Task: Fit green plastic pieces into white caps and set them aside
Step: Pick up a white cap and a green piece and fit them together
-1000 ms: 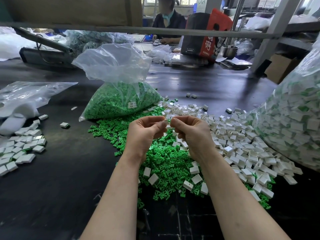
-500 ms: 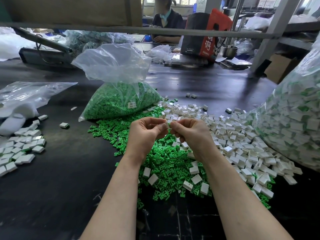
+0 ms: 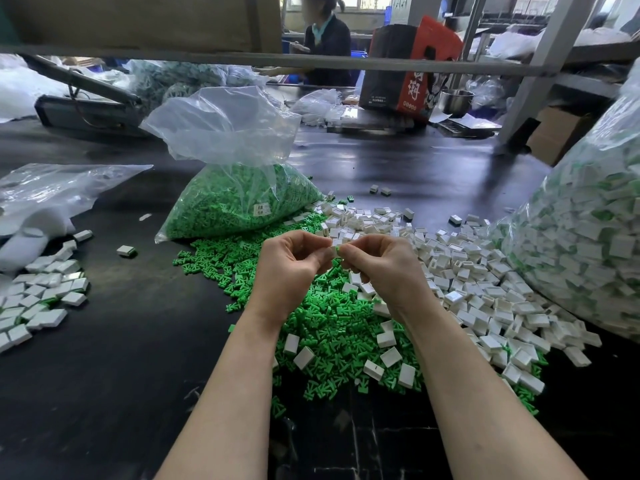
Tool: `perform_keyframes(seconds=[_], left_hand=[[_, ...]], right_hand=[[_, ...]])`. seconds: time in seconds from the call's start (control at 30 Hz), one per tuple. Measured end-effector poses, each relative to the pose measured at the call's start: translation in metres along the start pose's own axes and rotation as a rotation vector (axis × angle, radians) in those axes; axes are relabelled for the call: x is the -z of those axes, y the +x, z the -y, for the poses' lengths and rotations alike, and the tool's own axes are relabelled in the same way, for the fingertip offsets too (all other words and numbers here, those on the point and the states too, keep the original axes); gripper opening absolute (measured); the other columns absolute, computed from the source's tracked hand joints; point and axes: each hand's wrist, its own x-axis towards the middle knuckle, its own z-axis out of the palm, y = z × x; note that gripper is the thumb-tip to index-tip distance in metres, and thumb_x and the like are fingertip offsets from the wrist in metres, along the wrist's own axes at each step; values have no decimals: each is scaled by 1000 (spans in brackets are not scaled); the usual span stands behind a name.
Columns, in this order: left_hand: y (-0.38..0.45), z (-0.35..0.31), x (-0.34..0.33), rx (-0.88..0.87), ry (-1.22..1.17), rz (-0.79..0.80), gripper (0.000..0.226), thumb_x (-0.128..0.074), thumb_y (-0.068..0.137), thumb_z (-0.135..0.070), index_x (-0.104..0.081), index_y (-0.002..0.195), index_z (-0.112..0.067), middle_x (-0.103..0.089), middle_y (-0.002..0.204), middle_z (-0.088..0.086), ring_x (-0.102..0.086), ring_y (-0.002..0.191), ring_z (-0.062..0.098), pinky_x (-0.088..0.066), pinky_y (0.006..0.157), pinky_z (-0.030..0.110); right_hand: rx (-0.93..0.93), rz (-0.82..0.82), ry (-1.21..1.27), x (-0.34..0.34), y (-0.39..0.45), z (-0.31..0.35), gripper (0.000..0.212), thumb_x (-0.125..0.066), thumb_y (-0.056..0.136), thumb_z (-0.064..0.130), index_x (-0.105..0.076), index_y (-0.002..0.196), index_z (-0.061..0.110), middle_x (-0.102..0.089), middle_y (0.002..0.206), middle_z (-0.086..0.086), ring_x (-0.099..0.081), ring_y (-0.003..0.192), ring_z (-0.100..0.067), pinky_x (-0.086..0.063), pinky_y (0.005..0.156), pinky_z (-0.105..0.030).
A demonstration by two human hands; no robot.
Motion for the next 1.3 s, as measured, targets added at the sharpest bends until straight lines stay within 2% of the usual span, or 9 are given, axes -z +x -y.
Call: perform_keyframes(seconds=[0.3, 0.67, 0.83, 1.0, 1.13, 1.3], left_hand=[[1, 1, 1, -18, 61, 15, 18, -73, 82, 3, -72, 80, -14, -73, 67, -4, -68, 64, 5, -53, 63, 15], [2, 4, -2, -56, 117, -12, 15, -74, 83, -1, -73, 82, -16, -73, 70, -5, -69, 66, 5, -54, 65, 16], [5, 8, -6, -65, 101, -45, 14, -75, 83, -5, -74, 86, -18, -75, 78, -1, -73, 78, 15, -58, 75, 25], [5, 9, -8, -77, 115, -45, 12, -75, 83, -4, -74, 91, -14, -75, 81, -4, -72, 77, 7, -55, 73, 18], [5, 8, -7, -2, 12, -62, 11, -75, 82, -3, -75, 89, -11, -76, 81, 3, -73, 77, 16, -58, 73, 23], [5, 6, -8, 137, -219, -61, 8, -72, 82, 1, -72, 86, -6, -74, 73, 5, -71, 67, 13, -54, 63, 17]], right_hand=[[6, 30, -37, 1, -1, 0, 6, -71, 87, 7, -70, 82, 3, -66, 67, 0, -58, 54, 1, -44, 52, -11], [17, -8, -69, -1, -3, 2, 8, -70, 88, 8, -71, 80, 8, -68, 67, -2, -59, 54, 2, -43, 52, -11], [-129, -47, 134, -2, -2, 2, 8, -70, 89, 10, -70, 86, 3, -68, 66, -4, -57, 53, -6, -43, 48, -17], [-257, -69, 312, -4, -1, 2, 11, -68, 90, 11, -69, 81, 6, -67, 64, -4, -53, 52, -9, -40, 47, -19], [-244, -103, 359, 0, 0, 2, 3, -70, 85, 1, -69, 86, 4, -69, 71, -7, -58, 60, -12, -44, 52, -21], [-166, -92, 270, 0, -1, 3, 11, -73, 82, 1, -70, 93, 5, -71, 83, -10, -62, 67, -12, -47, 56, -21]])
